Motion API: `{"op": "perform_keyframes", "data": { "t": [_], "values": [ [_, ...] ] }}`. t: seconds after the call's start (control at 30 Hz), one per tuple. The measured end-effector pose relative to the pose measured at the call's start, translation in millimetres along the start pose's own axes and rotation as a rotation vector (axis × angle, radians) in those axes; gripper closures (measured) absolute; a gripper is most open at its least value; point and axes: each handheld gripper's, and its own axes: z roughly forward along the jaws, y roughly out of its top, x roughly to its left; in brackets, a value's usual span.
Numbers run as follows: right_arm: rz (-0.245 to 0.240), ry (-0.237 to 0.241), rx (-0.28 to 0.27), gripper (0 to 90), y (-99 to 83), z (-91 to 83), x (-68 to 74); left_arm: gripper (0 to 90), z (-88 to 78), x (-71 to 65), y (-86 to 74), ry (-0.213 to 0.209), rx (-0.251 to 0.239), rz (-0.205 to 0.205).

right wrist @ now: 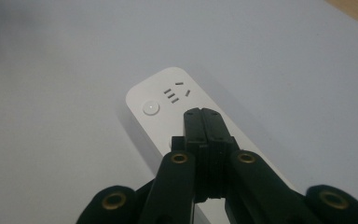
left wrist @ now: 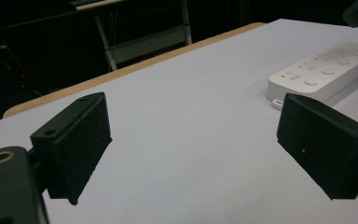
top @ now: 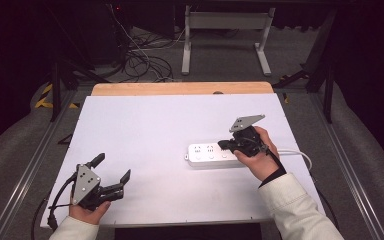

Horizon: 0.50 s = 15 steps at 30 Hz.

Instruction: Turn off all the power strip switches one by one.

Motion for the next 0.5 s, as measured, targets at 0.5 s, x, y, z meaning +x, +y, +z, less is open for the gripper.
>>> {"op": "perform_keyframes", "data": {
  "t": [0.5],
  "values": [
    [-0.037, 0.048, 0.039, 90.0, 15.8, 22.7, 11.4, 10.3, 0.1, 0.3, -0.1, 0.000, -0.001, 0.000]
  ]
}}
